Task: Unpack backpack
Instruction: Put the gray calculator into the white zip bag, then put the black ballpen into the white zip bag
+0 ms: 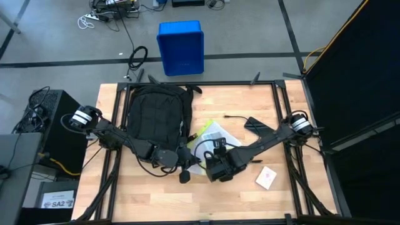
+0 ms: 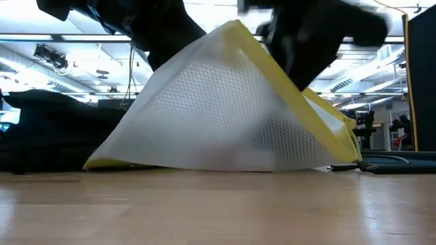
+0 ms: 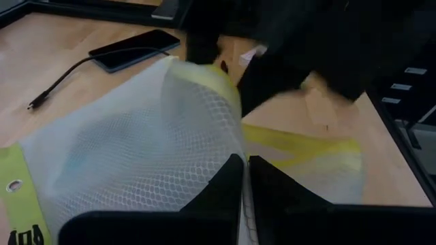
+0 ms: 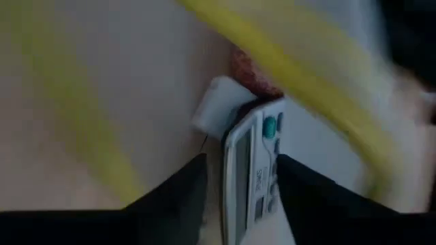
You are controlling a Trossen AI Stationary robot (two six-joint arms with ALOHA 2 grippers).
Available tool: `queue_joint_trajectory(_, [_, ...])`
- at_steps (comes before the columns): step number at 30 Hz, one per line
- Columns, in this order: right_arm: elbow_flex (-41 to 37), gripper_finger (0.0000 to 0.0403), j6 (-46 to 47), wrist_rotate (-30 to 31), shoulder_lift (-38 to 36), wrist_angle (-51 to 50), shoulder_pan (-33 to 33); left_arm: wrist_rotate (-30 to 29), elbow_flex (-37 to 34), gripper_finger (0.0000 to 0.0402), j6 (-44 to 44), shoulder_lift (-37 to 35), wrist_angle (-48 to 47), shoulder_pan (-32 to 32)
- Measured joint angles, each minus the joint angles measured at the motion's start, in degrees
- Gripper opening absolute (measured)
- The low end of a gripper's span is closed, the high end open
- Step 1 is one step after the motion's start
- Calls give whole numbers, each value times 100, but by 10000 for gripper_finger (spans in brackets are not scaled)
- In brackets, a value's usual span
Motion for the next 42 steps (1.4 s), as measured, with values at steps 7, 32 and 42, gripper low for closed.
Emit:
queue_joint_trajectory(7, [783,194,1094,357,-384,-1509,777,-2,0,0,-27,0,-33,0])
queue_joint_trajectory(32, [-1828,210,3202,-1317,-929,-1590,1610,-17,2,0,-54,0,-13,0])
queue_joint_trajectory(42, [-3947,175,2482,-2173,-2925,755,270,80,0,0,-58,0,-34,0])
